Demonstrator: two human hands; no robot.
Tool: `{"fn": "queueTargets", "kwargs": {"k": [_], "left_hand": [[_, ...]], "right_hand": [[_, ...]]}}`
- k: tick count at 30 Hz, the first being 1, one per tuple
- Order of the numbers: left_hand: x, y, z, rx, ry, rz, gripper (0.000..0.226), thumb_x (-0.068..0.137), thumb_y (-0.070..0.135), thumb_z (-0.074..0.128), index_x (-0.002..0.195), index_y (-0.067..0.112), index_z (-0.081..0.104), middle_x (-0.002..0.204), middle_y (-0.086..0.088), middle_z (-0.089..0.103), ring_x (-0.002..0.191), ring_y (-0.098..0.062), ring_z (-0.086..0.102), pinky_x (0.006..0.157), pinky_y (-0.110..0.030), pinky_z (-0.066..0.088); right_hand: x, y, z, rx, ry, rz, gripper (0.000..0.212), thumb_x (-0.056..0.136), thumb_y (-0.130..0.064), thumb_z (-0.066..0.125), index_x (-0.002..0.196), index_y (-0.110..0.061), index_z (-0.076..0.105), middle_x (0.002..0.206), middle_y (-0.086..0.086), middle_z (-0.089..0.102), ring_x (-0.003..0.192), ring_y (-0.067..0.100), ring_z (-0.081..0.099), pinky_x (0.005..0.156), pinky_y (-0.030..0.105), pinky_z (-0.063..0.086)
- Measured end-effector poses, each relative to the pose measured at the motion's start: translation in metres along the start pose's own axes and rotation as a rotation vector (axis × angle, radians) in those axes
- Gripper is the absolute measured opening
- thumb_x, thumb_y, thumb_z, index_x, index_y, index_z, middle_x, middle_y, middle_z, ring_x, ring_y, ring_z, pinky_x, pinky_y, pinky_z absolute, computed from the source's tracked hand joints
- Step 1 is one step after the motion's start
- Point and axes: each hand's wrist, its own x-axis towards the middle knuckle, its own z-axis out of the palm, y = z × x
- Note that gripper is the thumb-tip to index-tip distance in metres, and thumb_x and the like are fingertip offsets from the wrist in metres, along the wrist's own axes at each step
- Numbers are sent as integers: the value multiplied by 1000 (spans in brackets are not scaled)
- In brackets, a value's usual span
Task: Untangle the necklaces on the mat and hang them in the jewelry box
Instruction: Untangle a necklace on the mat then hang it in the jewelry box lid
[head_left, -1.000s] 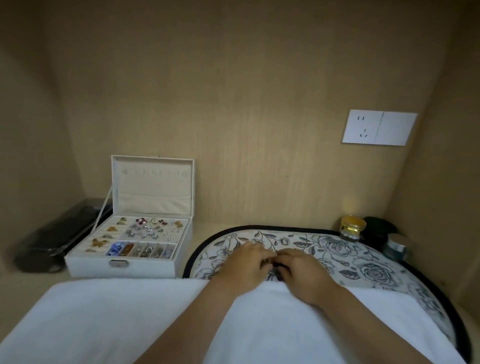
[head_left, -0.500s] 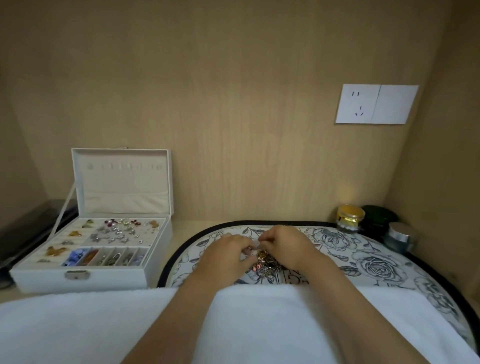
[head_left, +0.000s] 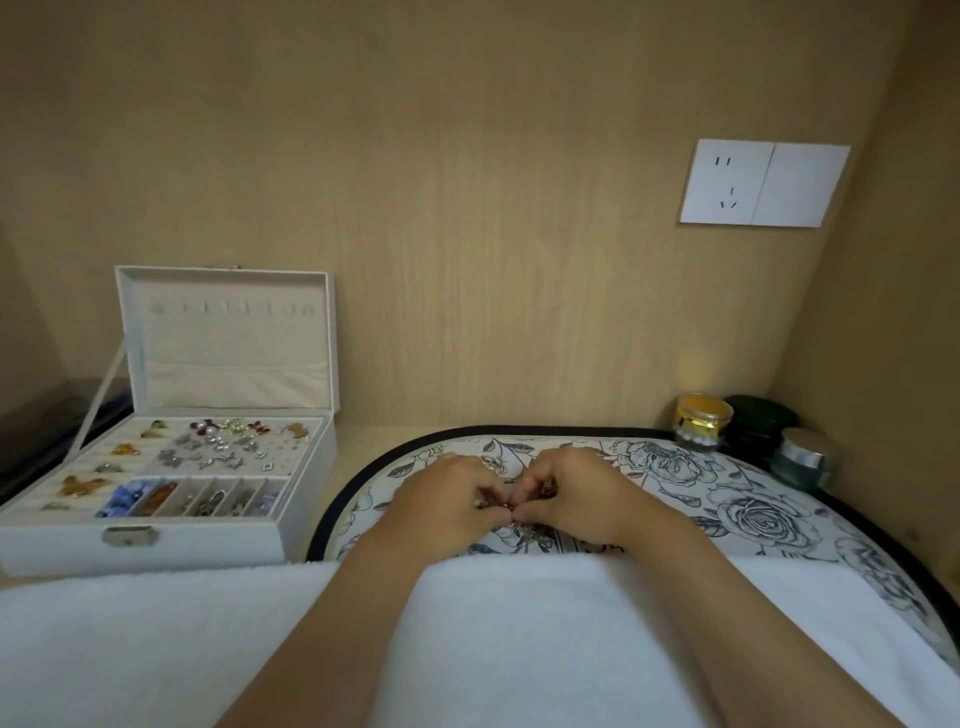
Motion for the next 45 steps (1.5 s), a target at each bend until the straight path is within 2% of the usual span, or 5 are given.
{"fn": "queueTargets", "kwargs": {"k": [11, 21, 25, 36, 45], "left_hand": [[-6, -16, -24, 45, 70, -131, 17, 92, 14, 58, 81, 24, 66, 84, 12, 63, 78, -10, 60, 72, -29, 52], [-5, -22, -34, -739, 246, -451, 17, 103, 23, 45, 92, 15, 54, 72, 1, 58, 53, -14, 61, 80, -51, 58], [-9, -23, -42, -389, 306, -386, 16, 103, 29, 43, 96, 20, 54, 76, 1, 59, 55, -15, 53, 51, -26, 41], [-11, -37, -35, 113, 163, -210, 20, 95, 22, 60, 107, 34, 69, 112, 7, 58, 112, -15, 50, 99, -36, 44], [-11, -33, -31, 22, 24, -149, 16, 82, 36, 74, 98, 37, 77, 86, 23, 55, 103, -8, 54, 93, -30, 46]], "right_hand": [[-2, 5, -4, -231, 104, 49, 17, 95, -39, 61, 104, -37, 75, 107, -13, 72, 102, 10, 63, 88, 33, 52], [2, -9, 11, -129, 51, -125, 31, 97, -29, 60, 126, -31, 68, 122, -9, 69, 112, 9, 57, 97, 23, 43], [1, -2, 5, -184, 46, -85, 23, 92, -28, 64, 112, -32, 75, 111, -12, 69, 105, 8, 60, 94, 27, 47], [6, -12, 16, -228, 187, -137, 28, 92, -32, 59, 116, -33, 72, 109, -10, 68, 107, 14, 55, 93, 33, 46], [9, -20, 20, -44, 46, -70, 22, 86, -39, 73, 107, -32, 75, 92, -16, 68, 80, -1, 60, 76, 20, 47]]}}
